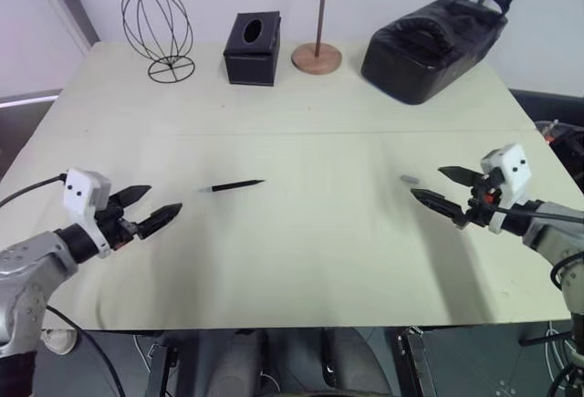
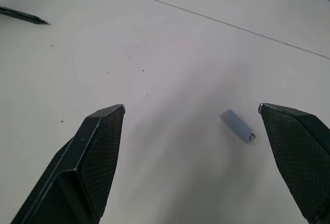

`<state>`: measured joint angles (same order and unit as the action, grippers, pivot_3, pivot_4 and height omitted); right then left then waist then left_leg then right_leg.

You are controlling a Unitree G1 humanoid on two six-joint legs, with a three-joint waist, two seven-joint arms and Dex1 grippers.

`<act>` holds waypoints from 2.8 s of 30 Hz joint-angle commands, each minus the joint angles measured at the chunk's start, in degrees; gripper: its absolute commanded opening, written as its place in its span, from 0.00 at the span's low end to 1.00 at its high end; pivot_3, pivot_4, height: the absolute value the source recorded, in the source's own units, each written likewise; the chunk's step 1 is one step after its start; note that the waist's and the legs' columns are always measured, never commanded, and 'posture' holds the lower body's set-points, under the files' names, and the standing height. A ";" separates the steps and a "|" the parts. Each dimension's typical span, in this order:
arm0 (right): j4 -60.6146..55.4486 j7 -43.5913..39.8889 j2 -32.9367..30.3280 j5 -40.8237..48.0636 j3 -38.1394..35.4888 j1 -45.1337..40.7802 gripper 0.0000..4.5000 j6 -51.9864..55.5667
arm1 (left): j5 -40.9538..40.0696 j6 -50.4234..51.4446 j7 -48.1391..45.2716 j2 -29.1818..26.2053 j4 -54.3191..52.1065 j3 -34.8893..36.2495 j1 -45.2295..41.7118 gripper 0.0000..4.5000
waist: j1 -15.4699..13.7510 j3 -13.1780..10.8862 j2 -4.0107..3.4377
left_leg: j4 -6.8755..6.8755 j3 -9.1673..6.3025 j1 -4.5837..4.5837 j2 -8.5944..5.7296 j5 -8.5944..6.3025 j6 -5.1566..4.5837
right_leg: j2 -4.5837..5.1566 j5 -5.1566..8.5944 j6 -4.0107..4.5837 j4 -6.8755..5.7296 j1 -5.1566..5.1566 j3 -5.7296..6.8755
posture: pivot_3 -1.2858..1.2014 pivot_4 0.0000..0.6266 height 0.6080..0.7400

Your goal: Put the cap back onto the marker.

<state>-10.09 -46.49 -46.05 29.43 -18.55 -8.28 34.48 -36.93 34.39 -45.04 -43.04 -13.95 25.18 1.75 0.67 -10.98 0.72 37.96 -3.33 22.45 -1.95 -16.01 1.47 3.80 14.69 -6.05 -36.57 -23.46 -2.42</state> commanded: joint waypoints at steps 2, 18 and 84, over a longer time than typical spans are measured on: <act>-1.44 0.03 -0.27 -0.16 -0.70 0.27 0.96 -1.23 | 1.02 -2.35 -1.94 -1.87 1.60 0.96 -0.99 0.99 | 0.01 0.00 0.00 | 0.00 0.00 0.00 0.01 0.00 0.00 | 0.00 0.00 0.00 0.00 0.00 0.00 | 0.52 0.24 1.00; -2.08 1.91 1.51 -0.87 0.39 1.29 0.96 -2.87 | 1.74 -3.33 -7.02 -4.43 4.64 -0.08 -3.41 0.99 | 0.03 0.00 0.00 | -0.03 0.01 0.01 0.02 -0.01 -0.01 | 0.03 -0.02 -0.02 0.07 0.00 -0.02 | 0.52 0.24 1.00; -14.33 8.26 3.15 -0.81 -6.45 13.57 0.96 -0.81 | 40.57 -52.49 -34.13 12.51 86.52 -30.23 -58.11 0.34 | 0.08 0.01 0.07 | 0.11 0.05 0.05 -0.14 -0.08 -0.16 | -0.19 -0.10 -0.19 -0.06 0.02 0.10 | 0.52 0.24 1.00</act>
<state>-23.32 -38.51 -43.21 28.38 -23.30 5.66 34.94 2.55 -18.01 -78.50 -29.87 71.86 -4.76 -56.25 0.76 -10.98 0.79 38.07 -3.28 22.49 -2.09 -16.08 1.31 3.61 14.58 -6.24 -36.63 -23.44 -2.32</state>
